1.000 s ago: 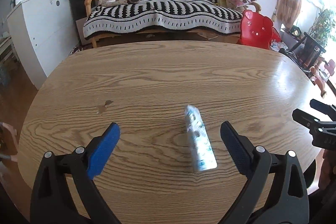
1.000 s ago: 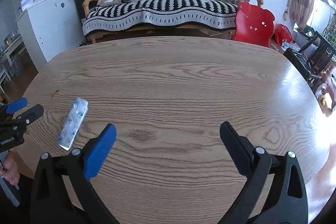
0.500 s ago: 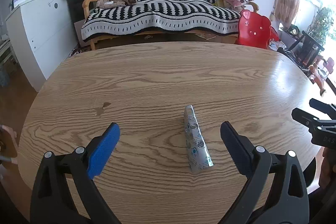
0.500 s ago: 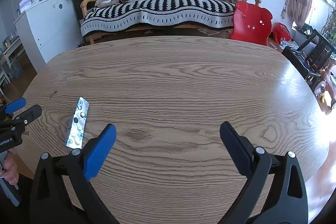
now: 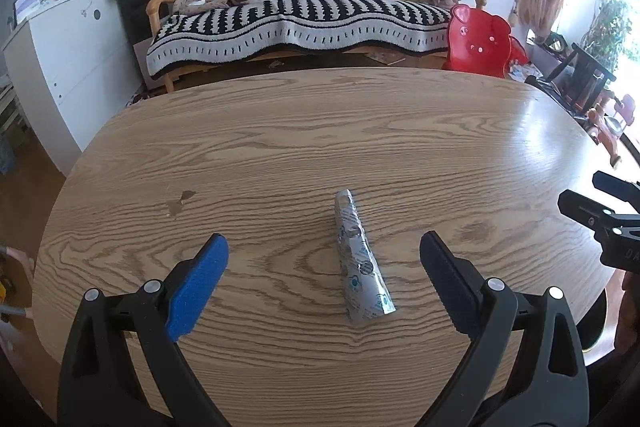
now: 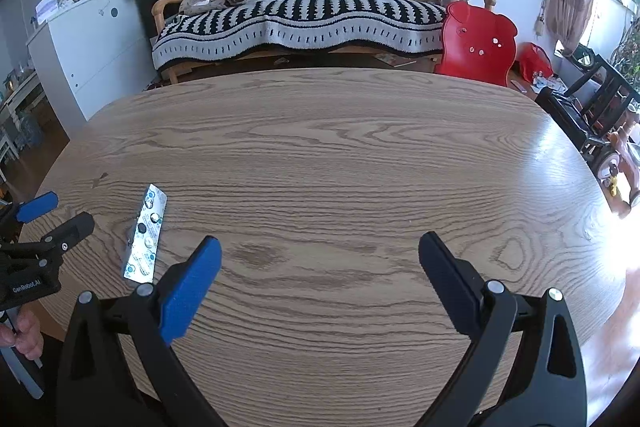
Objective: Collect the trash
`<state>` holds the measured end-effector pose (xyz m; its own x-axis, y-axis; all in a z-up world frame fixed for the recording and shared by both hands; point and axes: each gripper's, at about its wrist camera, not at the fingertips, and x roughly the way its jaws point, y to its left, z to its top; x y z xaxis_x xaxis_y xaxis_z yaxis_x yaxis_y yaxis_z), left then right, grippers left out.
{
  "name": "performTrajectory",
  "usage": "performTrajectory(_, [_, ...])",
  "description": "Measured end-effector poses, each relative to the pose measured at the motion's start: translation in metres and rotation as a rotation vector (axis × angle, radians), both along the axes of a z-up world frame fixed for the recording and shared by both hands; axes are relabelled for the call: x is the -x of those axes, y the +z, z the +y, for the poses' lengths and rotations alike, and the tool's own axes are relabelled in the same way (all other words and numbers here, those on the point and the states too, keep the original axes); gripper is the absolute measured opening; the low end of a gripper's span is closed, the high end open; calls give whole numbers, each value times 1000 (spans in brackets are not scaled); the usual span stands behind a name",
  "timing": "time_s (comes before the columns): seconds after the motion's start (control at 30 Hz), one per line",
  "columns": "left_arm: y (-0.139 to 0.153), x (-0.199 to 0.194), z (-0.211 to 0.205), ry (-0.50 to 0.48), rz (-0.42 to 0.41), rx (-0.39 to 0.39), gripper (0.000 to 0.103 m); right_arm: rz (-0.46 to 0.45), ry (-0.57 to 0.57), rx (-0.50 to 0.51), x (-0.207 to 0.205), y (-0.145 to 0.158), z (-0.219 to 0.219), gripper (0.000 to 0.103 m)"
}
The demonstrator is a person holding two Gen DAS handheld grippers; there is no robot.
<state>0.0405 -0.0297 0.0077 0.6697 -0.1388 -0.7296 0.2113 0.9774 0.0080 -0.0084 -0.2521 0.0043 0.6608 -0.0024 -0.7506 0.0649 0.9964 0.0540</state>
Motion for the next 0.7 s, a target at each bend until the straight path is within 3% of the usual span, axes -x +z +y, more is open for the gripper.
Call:
performTrajectory(0.47, [1, -1, 0, 5, -6, -6, 94, 2, -8, 1, 0, -1, -2, 95])
performTrajectory(0.7, [-15, -8, -12, 0, 43, -21, 94, 3, -8, 1, -1, -2, -2, 95])
